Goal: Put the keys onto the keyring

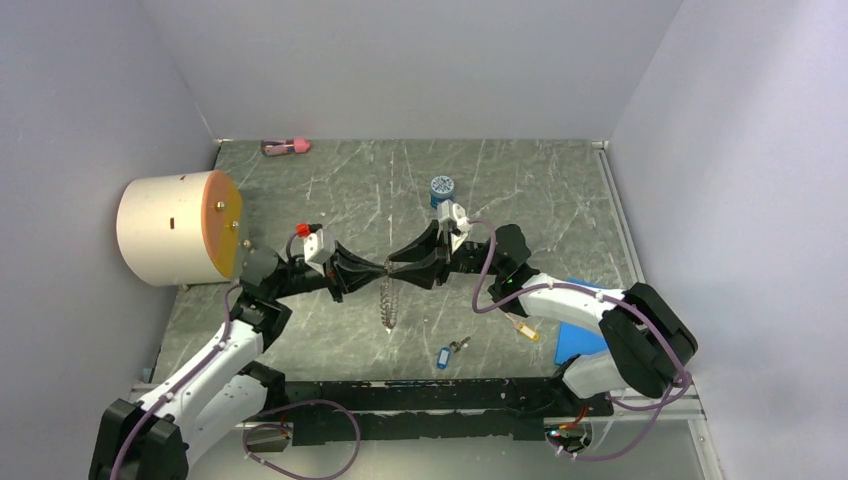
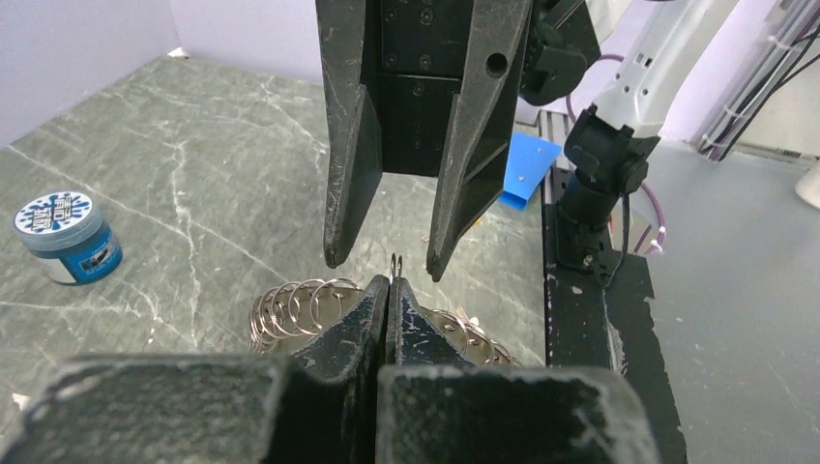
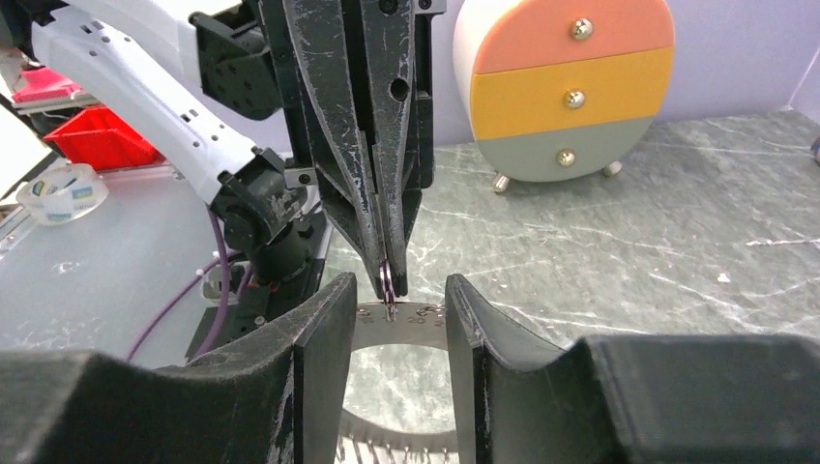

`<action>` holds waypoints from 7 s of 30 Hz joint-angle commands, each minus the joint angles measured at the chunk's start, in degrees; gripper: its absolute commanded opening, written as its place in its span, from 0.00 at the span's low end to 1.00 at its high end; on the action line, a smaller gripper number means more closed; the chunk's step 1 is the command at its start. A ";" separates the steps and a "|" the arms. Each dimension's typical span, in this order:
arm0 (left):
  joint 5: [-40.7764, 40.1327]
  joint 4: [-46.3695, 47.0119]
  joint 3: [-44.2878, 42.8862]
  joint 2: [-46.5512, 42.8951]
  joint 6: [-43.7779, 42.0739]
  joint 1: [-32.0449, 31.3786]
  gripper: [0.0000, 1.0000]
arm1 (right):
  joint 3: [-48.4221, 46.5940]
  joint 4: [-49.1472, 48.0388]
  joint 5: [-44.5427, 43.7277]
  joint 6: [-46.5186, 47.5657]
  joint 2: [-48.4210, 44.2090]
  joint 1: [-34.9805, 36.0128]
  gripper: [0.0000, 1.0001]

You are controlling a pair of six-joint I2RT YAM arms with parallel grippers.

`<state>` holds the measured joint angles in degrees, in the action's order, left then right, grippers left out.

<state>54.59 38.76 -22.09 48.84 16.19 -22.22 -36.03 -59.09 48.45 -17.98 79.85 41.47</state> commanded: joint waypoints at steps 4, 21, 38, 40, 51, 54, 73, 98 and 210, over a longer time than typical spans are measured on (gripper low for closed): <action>2.31 -17.54 -7.67 -1.16 -11.96 -0.63 0.03 | -2.72 -0.27 2.24 1.36 0.43 0.19 0.37; -0.02 -17.05 -6.35 -3.02 -11.15 -0.81 0.08 | -2.46 -1.01 3.93 1.63 1.13 0.24 0.00; -1.35 -11.31 -1.90 -2.08 -7.74 -0.90 0.25 | -1.61 -5.11 3.71 -1.37 0.89 0.20 0.00; -1.01 -10.87 -2.01 -1.67 -7.87 -0.90 0.19 | -1.59 -5.16 3.67 -1.43 0.99 0.19 0.00; -0.54 -8.09 -1.30 -2.66 -6.37 -0.90 0.03 | -1.41 -4.73 3.46 -1.66 1.89 0.10 0.00; -0.18 -13.76 -2.82 -2.46 -8.47 -0.90 0.03 | -1.28 -4.07 2.38 -2.06 1.82 -0.13 0.02; -6.89 -28.31 -18.66 15.30 -16.54 -2.10 0.03 | 10.81 -35.59 -6.95 -26.72 13.16 -14.08 0.99; -11.14 -45.99 -20.92 17.30 -32.67 -2.30 0.03 | 7.18 40.84 -38.71 -0.81 -20.11 -15.02 0.99; -15.29 -34.23 -18.00 25.43 -28.75 -5.48 0.03 | 6.21 102.77 -56.15 -37.44 -24.52 -21.69 0.16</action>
<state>38.68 4.40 -38.06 74.85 -11.38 -27.33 -27.49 42.02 -6.96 -55.70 56.86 19.97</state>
